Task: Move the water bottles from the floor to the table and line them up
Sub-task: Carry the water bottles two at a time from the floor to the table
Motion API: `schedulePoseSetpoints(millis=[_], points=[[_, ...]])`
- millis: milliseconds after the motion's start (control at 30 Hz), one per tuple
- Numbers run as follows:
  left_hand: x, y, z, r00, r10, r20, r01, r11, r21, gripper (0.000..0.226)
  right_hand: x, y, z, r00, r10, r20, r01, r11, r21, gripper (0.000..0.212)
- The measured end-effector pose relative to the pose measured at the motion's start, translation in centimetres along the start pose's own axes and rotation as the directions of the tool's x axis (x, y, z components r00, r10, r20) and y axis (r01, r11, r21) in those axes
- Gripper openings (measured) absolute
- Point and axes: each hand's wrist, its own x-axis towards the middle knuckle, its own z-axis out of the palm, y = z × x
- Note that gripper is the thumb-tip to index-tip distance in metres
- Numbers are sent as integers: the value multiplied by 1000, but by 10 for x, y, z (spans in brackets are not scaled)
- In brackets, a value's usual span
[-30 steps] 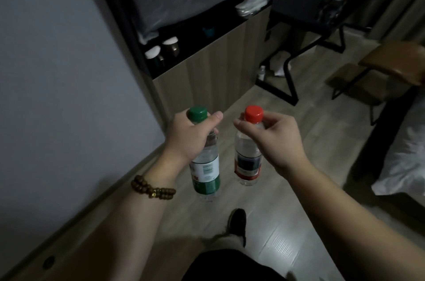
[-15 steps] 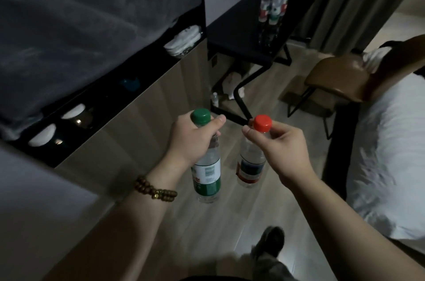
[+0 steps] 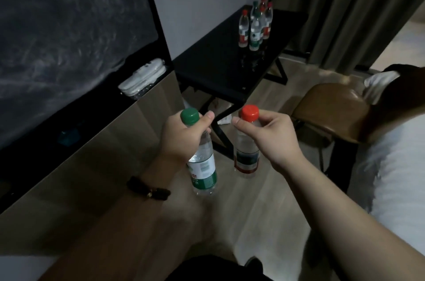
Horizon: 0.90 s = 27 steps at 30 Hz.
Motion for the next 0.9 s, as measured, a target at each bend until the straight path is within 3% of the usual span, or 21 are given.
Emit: schedulePoseSetpoints(millis=[400, 733, 900], points=[[200, 18, 166, 998, -4, 64, 1, 999, 38, 37, 238, 50, -104, 999, -3, 42, 3, 1000, 7, 34], [384, 44, 293, 999, 35, 1, -35, 993, 114, 45, 440, 84, -173, 995, 52, 82, -53, 999, 12, 24], [438, 48, 347, 998, 11, -58, -3, 992, 130, 36, 526, 108, -205, 990, 20, 141, -19, 1000, -8, 23]])
